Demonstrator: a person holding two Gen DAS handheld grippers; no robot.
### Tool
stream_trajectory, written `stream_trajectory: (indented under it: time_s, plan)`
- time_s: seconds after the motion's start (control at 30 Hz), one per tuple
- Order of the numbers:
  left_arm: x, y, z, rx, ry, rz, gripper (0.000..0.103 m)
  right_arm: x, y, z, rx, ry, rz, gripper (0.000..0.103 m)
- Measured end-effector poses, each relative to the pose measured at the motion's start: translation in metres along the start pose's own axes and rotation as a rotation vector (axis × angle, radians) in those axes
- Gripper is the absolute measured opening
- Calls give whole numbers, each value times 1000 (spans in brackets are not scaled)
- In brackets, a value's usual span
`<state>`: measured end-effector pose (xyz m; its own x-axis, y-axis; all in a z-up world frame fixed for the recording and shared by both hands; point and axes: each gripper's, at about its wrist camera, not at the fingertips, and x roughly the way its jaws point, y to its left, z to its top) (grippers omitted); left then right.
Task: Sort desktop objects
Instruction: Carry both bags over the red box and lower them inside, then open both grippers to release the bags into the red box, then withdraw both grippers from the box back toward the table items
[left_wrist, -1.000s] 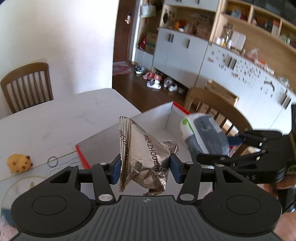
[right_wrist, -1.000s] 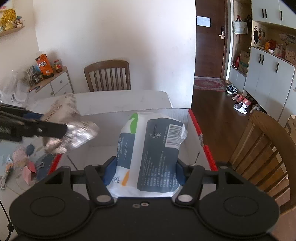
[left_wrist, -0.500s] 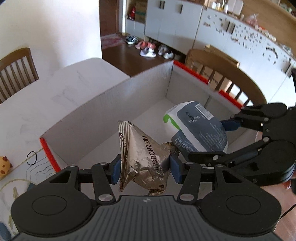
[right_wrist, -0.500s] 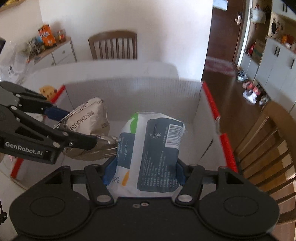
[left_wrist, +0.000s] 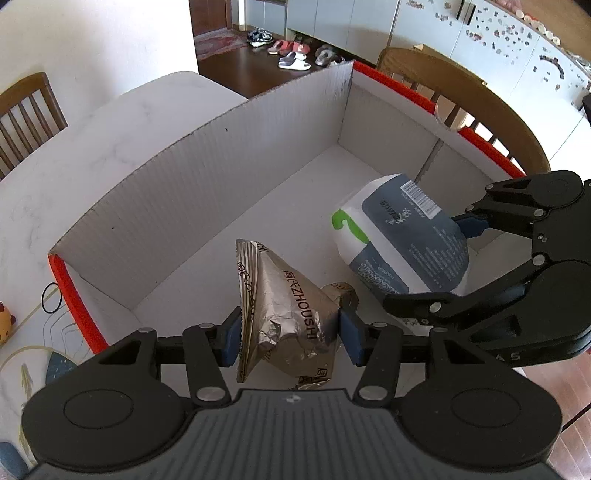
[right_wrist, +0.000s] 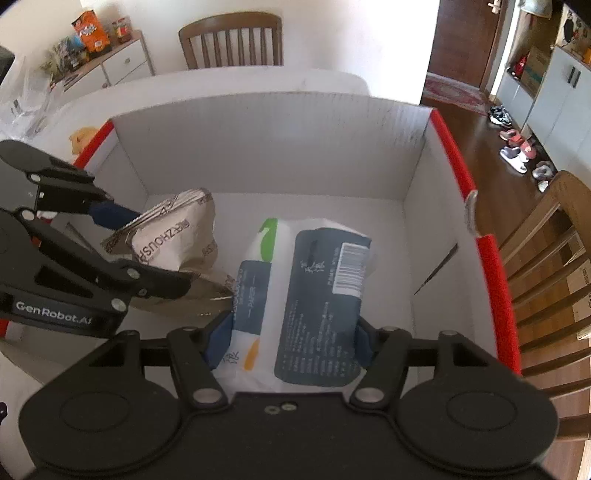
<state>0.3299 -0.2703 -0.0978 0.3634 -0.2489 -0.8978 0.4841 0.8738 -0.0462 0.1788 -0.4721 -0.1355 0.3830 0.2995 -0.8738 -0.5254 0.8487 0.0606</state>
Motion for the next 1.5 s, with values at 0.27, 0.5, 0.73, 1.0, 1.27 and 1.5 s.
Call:
stream_trajectory:
  time_s: [0.27,0.5,0.73,1.0,1.27,1.5]
  plan:
    - [-12,-1,-3,-9,-36,-35,67,-1,-3,0,9,-3,0,76]
    - [-45,1,-14,-46,-119,-54,68,-26,-11,1,45,-43,42,78]
    - [-90,7,-32,-96,-218,-52,68,-54,-6,-2,85,-113,109,78]
    - [-135,23,-62,-152,-318,-22,68,-83,19,3,83,-177,135,78]
    - [-172,47,-99,-193,-391,-16,68,-100,54,2,100,-233,122,79]
    - [-194,80,-135,-231,-411,-11,68,-108,103,3,102,-255,128,85]
